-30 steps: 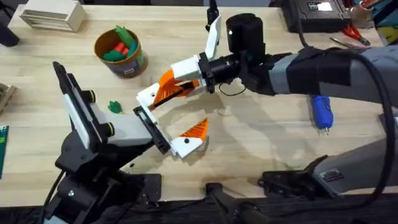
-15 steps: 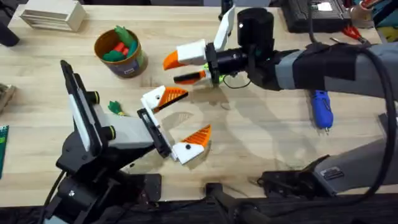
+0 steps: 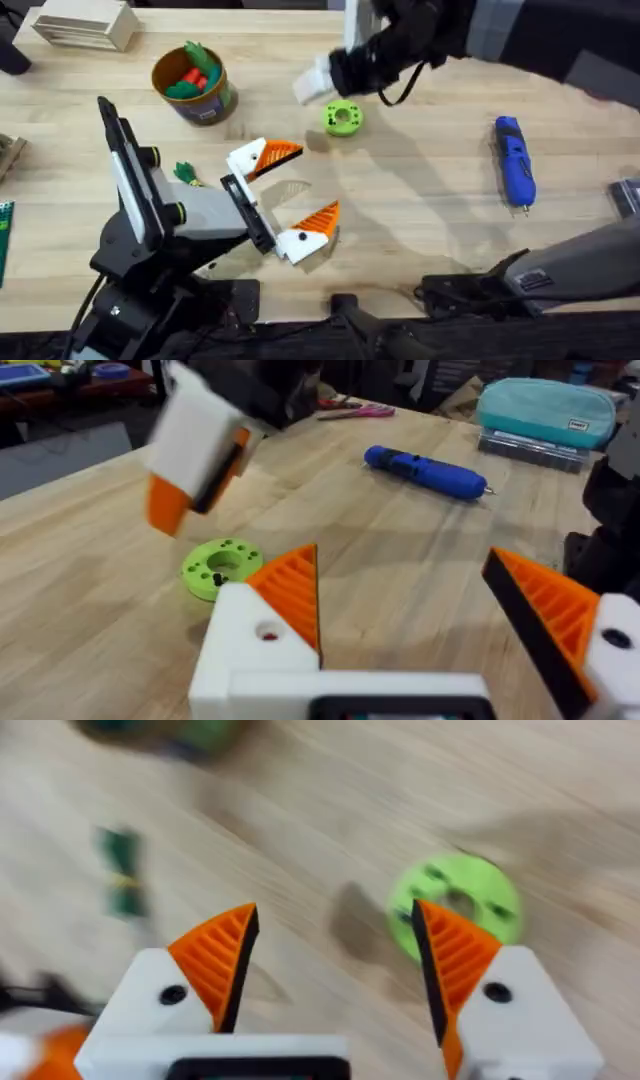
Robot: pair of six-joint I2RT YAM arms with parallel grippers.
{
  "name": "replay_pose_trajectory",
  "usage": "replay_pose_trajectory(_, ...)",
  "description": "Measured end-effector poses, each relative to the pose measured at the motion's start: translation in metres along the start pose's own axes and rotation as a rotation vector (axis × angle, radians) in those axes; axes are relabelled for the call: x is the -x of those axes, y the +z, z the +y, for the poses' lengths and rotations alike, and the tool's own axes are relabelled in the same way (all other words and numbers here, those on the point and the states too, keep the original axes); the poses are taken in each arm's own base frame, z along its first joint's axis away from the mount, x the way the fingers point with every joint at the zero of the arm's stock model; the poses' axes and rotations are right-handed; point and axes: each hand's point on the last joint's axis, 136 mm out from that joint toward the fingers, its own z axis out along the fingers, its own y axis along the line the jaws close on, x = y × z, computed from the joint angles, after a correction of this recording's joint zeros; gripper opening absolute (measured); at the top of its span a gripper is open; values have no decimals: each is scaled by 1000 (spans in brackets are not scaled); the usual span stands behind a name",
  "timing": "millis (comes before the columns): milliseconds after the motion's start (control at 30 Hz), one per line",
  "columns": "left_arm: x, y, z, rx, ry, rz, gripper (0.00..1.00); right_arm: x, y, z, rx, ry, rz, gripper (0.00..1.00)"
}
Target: Pick up the gripper from the table and insert it into the empty holder that is missing its gripper. Then pick up a screw, insert it into the mounting hole, and use the screwdriver to tighten it. Finally, clean up the table by picking up the vegetable and placing it into the bucket.
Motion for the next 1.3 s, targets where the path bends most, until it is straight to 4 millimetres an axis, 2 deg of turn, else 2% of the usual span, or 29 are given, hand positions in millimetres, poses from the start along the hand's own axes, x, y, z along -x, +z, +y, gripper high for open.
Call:
replay_pose_trajectory(133,0,0,0,0,0,0,987,-11,2,-12,-137,-126,41,883)
replay_pose_trajectory(300,0,0,0,0,0,0,987,-14,12,-25,-207,-181,68,757)
replay_pose_trajectory(333,0,0,0,0,0,0,987,-21,23,-33,-231,-188,105,724)
replay_pose_trajectory(467,0,0,0,0,0,0,987,-28,34,-38,-239,-191,138,674)
replay_pose_trajectory(667,0,0,0,0,0,0,987,-35,45,-41,-242,-195,171,403)
replay_pose_trajectory(700,0,0,0,0,0,0,988,-36,47,-41,-241,-196,176,349)
replay_pose_trajectory(733,0,0,0,0,0,0,987,-37,49,-39,-238,-202,179,243)
replay_pose_trajectory(900,0,0,0,0,0,0,987,-36,50,-36,-229,-206,172,230)
replay_pose_trajectory(967,0,0,0,0,0,0,987,-41,59,-39,-230,-201,195,230)
replay_pose_trajectory(1033,0,0,0,0,0,0,987,-40,61,-40,-233,-202,193,9)
replay_pose_trajectory(1300,0,0,0,0,0,0,987,-40,57,-40,-237,-202,192,8)
